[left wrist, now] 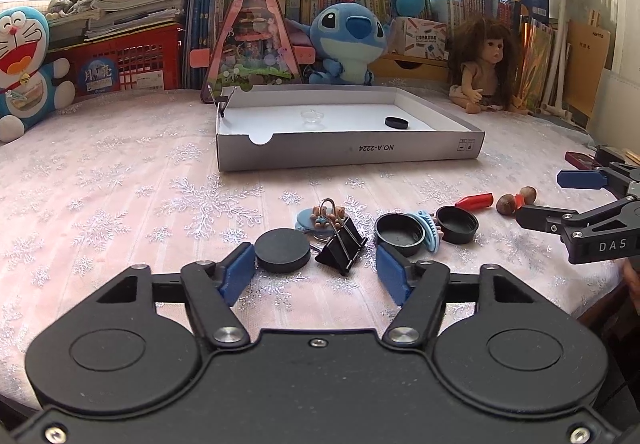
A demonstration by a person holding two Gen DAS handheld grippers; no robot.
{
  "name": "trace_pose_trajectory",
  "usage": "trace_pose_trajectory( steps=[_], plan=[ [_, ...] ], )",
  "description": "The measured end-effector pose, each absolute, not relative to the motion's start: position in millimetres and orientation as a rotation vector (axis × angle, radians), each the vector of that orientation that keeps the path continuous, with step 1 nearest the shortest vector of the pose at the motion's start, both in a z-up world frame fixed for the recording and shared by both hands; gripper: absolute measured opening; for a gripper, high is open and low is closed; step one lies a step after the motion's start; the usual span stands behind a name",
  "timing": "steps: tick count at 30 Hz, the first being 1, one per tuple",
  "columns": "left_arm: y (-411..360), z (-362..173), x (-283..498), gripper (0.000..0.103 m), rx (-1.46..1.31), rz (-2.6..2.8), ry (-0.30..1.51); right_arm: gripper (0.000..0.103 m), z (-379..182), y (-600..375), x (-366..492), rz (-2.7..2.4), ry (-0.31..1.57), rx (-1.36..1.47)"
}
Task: Organize rigid objects
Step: 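Grasp the flat black disc with the left tool while the right tool grasps a brown nut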
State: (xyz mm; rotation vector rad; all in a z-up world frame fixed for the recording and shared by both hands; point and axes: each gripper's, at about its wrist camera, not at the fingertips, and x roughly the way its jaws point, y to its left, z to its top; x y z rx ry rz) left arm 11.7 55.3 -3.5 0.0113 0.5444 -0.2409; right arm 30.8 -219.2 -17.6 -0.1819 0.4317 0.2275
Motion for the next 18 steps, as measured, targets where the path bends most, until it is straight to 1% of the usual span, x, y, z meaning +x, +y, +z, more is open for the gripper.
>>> trace_pose_trajectory(
  steps=[6, 9, 14, 18],
  plan=[
    [56, -3, 12, 0.059, 0.001, -0.234, 0.545, 0.103, -18, -219, 29, 0.237, 0.430, -0.180],
    [58, -2, 13, 0.055, -0.010, -0.226, 0.542, 0.101, -17, -221, 28, 0.227, 0.412, -0.170],
    [64, 1, 14, 0.051, -0.033, -0.211, 0.531, 0.095, -13, -229, 31, 0.179, 0.399, -0.126],
    [67, 2, 14, 0.046, -0.045, -0.204, 0.525, 0.086, -13, -234, 35, 0.147, 0.417, -0.099]
  ],
)
